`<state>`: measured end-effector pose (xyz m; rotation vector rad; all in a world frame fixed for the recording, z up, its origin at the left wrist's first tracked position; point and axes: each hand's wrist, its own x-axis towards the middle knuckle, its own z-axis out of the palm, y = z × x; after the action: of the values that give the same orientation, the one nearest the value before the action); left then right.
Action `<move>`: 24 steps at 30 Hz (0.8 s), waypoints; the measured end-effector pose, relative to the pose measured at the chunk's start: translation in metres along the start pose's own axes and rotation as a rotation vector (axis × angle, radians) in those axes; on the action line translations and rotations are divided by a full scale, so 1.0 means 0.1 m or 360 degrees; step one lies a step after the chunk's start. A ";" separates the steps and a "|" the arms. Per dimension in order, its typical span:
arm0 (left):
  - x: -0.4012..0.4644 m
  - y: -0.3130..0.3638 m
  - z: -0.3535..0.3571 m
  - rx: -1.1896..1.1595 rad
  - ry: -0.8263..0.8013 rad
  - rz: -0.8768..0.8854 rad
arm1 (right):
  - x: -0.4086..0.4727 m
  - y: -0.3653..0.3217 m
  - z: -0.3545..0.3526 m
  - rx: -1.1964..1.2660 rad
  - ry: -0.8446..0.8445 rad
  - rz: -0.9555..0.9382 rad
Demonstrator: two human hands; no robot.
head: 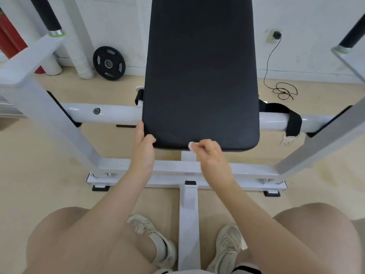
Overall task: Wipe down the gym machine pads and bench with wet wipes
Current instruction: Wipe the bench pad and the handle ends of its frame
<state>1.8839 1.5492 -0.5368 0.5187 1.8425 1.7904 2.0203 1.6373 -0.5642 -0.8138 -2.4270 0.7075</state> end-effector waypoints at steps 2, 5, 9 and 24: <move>-0.01 -0.03 0.02 0.0035 0.0005 0.0035 | -0.03 0.22 -0.18 0.0061 0.0233 0.0242; 0.00 -0.05 0.04 0.0122 0.0031 0.0045 | 0.01 0.45 -0.47 0.0257 0.0487 0.0610; 0.01 -0.07 0.06 0.0253 0.0035 0.0014 | 0.13 0.46 -0.49 0.0571 0.0677 0.0826; 0.06 -0.10 0.21 0.0455 0.0197 -0.0004 | 0.21 0.54 -0.57 0.0082 0.0471 0.0548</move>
<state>1.8926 1.5691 -0.5470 0.5180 2.2003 1.5964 2.0599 1.7064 -0.5485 -1.2383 -2.0195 0.7118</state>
